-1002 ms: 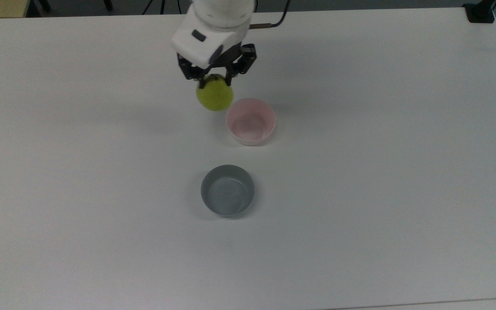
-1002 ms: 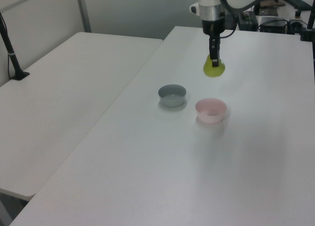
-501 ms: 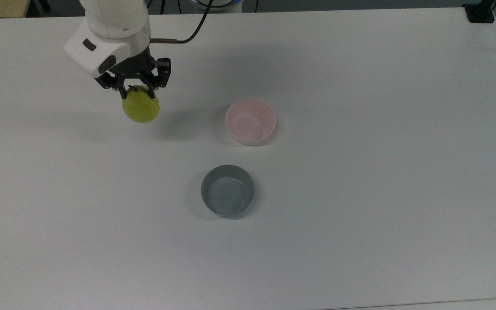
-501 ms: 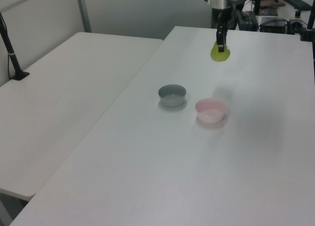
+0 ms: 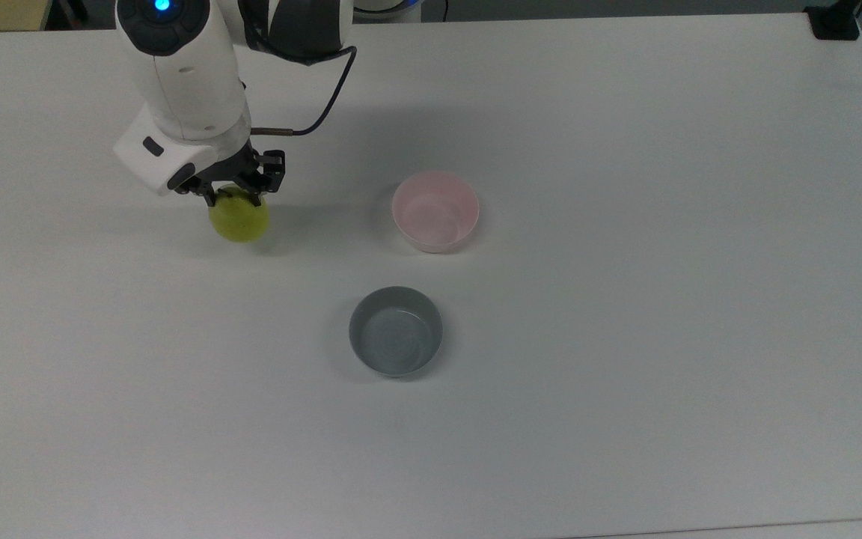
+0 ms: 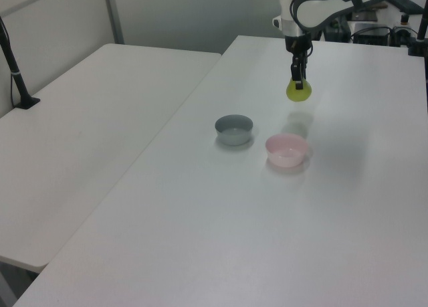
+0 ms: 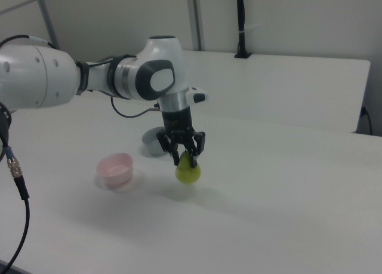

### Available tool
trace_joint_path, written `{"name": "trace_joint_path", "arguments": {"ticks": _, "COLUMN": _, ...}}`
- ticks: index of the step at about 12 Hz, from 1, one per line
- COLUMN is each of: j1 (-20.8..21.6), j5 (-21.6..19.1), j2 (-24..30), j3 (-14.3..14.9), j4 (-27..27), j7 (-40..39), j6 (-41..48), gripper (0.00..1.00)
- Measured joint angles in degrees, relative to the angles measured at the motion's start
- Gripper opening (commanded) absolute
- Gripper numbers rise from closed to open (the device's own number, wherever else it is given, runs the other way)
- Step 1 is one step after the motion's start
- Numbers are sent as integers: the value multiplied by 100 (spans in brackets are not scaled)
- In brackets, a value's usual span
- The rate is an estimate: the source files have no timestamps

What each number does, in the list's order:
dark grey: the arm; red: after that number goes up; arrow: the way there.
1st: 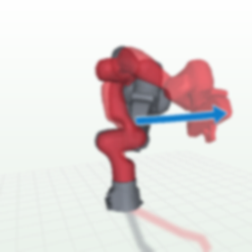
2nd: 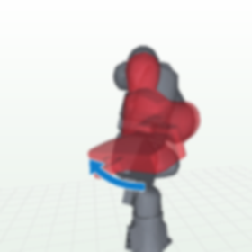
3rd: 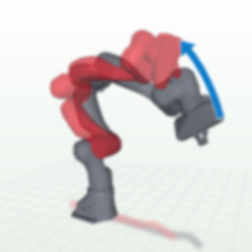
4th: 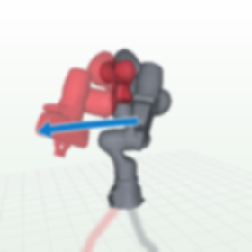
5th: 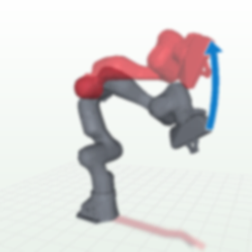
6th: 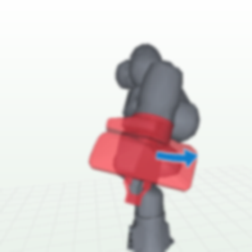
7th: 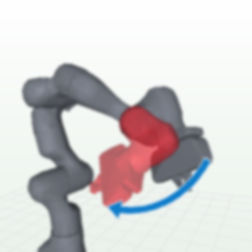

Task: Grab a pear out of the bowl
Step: 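Carry the pear away from the bowls and lower it to the table, then open the gripper to release the pear and raise it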

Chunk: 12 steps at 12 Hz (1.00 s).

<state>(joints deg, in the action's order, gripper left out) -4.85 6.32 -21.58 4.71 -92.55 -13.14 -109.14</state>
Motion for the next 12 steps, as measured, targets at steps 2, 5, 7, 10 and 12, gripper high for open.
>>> {"name": "trace_joint_path", "arguments": {"ticks": 2, "j1": -64, "j5": 63, "j2": -84, "j3": 0, "j4": -81, "j7": 0, "j6": 0, "gripper": 30}}
{"name": "trace_joint_path", "arguments": {"ticks": 5, "j1": -98, "j5": 122, "j2": -206, "j3": 0, "j4": -132, "j7": 2, "j6": -2, "gripper": 47}}
{"name": "trace_joint_path", "arguments": {"ticks": 7, "j1": -123, "j5": 174, "j2": -273, "j3": 2, "j4": -137, "j7": 14, "j6": -4, "gripper": 75}}
{"name": "trace_joint_path", "arguments": {"ticks": 10, "j1": -178, "j5": 174, "j2": -280, "j3": 2, "j4": -104, "j7": 14, "j6": -7, "gripper": 100}}
{"name": "trace_joint_path", "arguments": {"ticks": 12, "j1": -166, "j5": 174, "j2": -228, "j3": -4, "j4": -52, "j7": 52, "j6": -7, "gripper": 100}}
